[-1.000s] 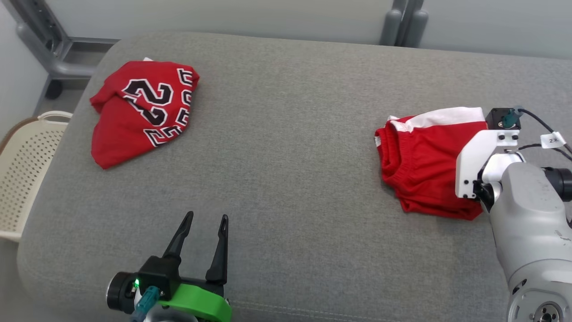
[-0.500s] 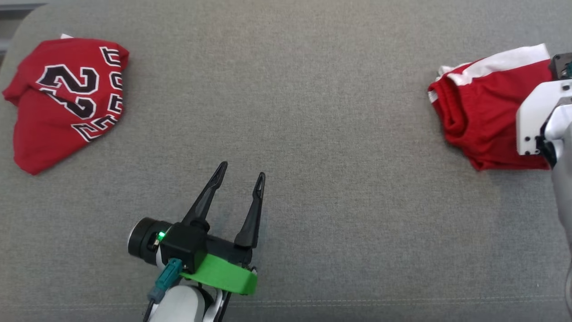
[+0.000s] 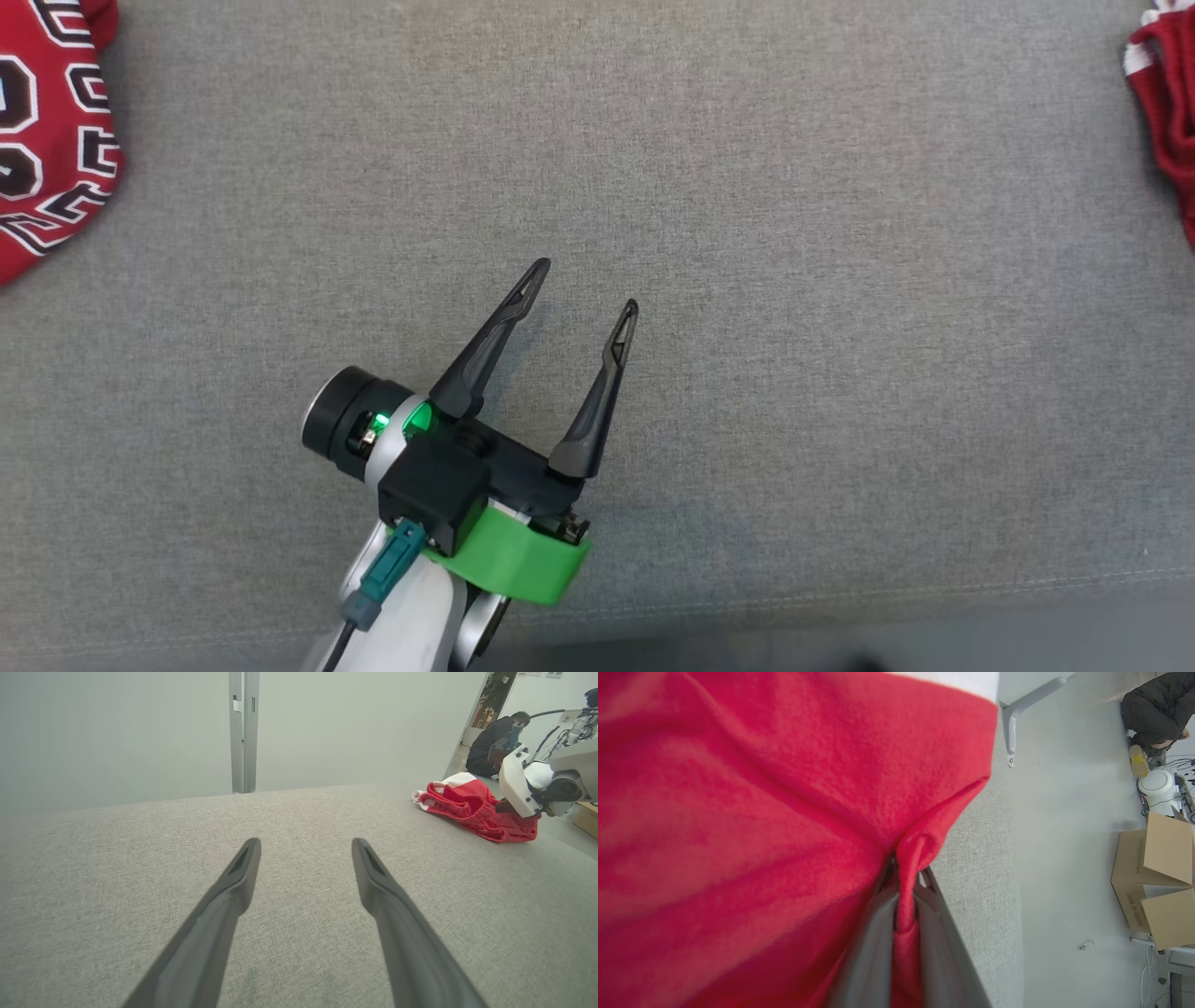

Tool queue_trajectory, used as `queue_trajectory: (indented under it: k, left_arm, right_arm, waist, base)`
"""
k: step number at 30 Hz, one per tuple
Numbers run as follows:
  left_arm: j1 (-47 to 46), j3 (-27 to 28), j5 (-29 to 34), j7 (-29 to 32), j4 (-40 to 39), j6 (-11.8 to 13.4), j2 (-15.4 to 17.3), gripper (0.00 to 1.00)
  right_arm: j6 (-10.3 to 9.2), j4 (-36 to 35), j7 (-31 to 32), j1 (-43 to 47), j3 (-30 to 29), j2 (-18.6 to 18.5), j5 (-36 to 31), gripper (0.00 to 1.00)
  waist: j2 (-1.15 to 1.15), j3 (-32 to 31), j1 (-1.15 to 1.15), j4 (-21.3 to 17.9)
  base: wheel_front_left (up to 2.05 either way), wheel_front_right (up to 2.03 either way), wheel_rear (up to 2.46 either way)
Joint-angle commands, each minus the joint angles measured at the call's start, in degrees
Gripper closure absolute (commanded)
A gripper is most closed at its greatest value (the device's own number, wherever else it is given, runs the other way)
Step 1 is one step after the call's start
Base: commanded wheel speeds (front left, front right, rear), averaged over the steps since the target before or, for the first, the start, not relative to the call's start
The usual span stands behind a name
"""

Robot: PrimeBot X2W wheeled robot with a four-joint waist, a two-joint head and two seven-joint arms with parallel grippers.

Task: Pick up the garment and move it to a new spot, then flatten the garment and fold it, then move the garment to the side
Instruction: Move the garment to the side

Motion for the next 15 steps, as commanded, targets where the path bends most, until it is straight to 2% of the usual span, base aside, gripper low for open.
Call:
queue_trajectory:
  k: [1,6,13,14,15]
  left_arm:
    - [-1.36,-0.4,0.56,-0.03,-0.99,-0.1,0.34,0.0]
    - [-1.47,-1.76,1.19,-0.03,-3.14,-0.24,0.9,0.0]
    - [-1.04,-2.09,1.4,0.19,-3.85,0.24,1.74,0.0]
    - [-1.07,-2.11,1.34,0.2,-3.79,0.29,1.81,0.0]
    - [-1.21,-2.15,1.3,0.21,-3.66,0.32,1.85,0.0]
  right_arm:
    - [-0.11,0.16,-0.92,-0.78,0.29,-1.53,0.71,1.0]
    - [-0.11,-1.27,-2.97,-1.58,0.7,-5.36,1.45,1.0]
    - [-0.1,-3.96,-3.51,-1.76,-0.19,-7.75,0.72,1.0]
    - [-0.1,-4.45,-4.0,-1.31,-0.43,-7.49,0.6,0.64]
    - [-0.1,-4.77,-4.11,-0.89,-0.88,-7.18,0.5,0.0]
  waist:
    - [0.0,3.16,-0.01,-0.13]
    - [0.0,5.02,-0.01,0.53]
    - [0.0,6.91,-0.01,0.8]
    - [0.0,7.04,-0.01,0.8]
    - [0.0,7.12,-0.01,0.81]
  base:
    - [0.0,0.0,0.0]
    - [0.0,0.0,0.0]
    - [0.0,0.0,0.0]
    - [0.0,0.0,0.0]
    - [0.0,0.0,0.0]
